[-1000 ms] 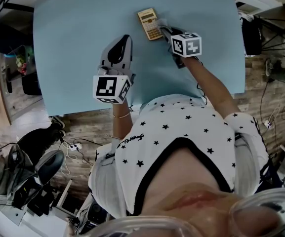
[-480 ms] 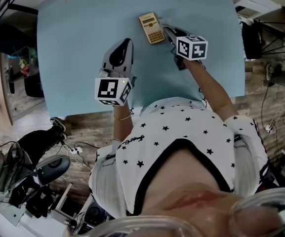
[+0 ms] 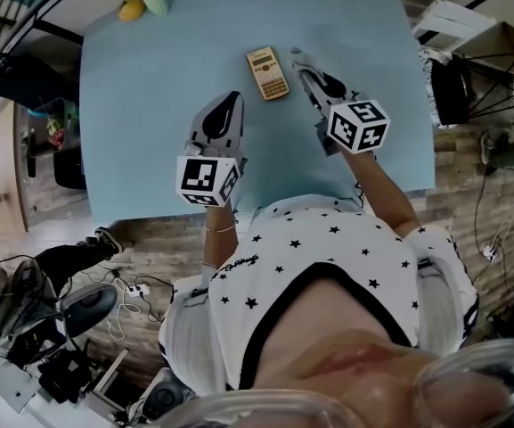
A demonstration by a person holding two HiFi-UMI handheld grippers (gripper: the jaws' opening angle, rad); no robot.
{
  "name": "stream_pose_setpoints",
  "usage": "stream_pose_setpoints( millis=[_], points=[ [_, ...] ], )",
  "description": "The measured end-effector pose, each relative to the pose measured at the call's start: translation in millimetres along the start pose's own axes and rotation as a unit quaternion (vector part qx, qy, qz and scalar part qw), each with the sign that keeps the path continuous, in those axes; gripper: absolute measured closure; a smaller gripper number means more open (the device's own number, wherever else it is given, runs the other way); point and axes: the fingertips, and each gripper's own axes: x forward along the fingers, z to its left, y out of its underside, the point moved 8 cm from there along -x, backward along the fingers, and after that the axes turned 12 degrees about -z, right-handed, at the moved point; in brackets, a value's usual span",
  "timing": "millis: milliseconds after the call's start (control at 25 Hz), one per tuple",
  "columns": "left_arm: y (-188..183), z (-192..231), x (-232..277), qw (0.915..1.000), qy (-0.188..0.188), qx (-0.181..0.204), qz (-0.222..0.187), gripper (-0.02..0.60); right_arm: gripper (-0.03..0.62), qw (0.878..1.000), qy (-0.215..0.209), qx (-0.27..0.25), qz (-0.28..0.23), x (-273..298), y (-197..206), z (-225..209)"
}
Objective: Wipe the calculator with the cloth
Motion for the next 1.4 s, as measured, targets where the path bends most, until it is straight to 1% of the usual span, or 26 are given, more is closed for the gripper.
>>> stream_pose_setpoints(
  millis=[80,320,520,840,1040,1400],
  points=[
    [-4.0,-8.8,-1.0,1.0000,0.000,0.007,-0.001,0.552,0.549,1.000,-0.010,-0.004,-0.018,-11.4,-10.5,3.4],
    [-14.2,-35.0,-3.1,0.9997,0.003,0.024,0.001,0.552,0.549,0.997,-0.046,0.006,-0.063,-44.6,-40.4,14.4],
    [-23.7,-54.6,1.2,0.9994,0.013,0.032,-0.005,0.552,0.549,0.994,-0.065,-0.005,-0.085,-67.8,-61.7,20.0],
    [-29.4,-81.7,7.7,0.9988,0.029,0.040,-0.006,0.552,0.549,0.992,-0.076,-0.003,-0.097,-92.1,-73.3,19.3],
    [-29.4,-86.5,6.0,0.9988,0.025,0.043,0.001,0.552,0.549,0.992,-0.088,0.002,-0.095,-96.3,-73.6,17.9],
    [-29.0,-92.9,7.6,0.9982,0.026,0.053,0.006,0.552,0.549,0.991,-0.089,0.014,-0.100,-99.6,-72.2,13.7]
  ],
)
